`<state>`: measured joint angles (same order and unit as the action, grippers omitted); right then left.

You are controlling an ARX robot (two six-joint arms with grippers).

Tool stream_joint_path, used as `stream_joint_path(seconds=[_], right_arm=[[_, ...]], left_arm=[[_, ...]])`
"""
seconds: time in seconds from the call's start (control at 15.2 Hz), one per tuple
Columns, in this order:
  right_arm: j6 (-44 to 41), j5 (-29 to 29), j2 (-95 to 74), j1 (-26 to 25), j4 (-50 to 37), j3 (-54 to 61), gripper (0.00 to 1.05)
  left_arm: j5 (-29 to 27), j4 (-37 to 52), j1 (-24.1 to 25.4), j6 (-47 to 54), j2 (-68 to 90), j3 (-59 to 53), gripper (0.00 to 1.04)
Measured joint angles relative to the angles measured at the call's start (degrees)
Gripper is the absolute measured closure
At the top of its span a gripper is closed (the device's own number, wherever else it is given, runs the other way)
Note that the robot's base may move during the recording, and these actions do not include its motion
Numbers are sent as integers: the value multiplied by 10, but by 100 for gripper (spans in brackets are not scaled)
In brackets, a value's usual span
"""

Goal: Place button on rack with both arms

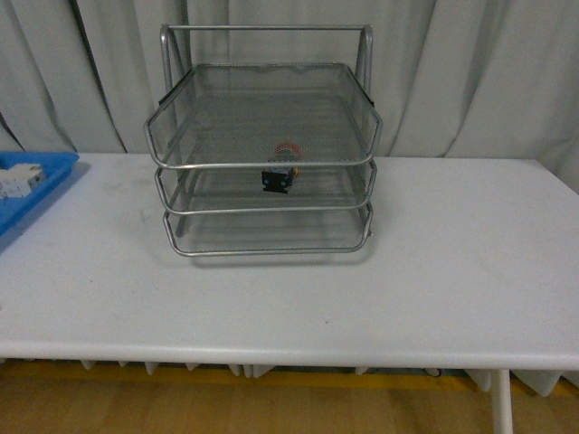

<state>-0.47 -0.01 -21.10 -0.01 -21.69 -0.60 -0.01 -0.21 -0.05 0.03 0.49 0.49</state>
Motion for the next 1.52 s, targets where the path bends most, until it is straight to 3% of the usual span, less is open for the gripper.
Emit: stream_joint_path(seconds=[0.59, 0.66, 0.99, 1.45, 1.52], right_arm=[[0, 0, 115, 0, 123, 0, 103], [0, -1, 173, 0, 210, 0, 103], [0, 0, 209, 0, 219, 0, 102], [0, 0, 209, 0, 219, 0, 12], [0, 0, 209, 0, 219, 0, 5]], left_arm=[[0, 0, 0, 0, 0, 0, 7], [0, 0, 0, 0, 0, 0, 7], [0, 0, 0, 0, 0, 0, 7], [0, 0, 0, 0, 0, 0, 7], [0, 0, 0, 0, 0, 0, 7]])
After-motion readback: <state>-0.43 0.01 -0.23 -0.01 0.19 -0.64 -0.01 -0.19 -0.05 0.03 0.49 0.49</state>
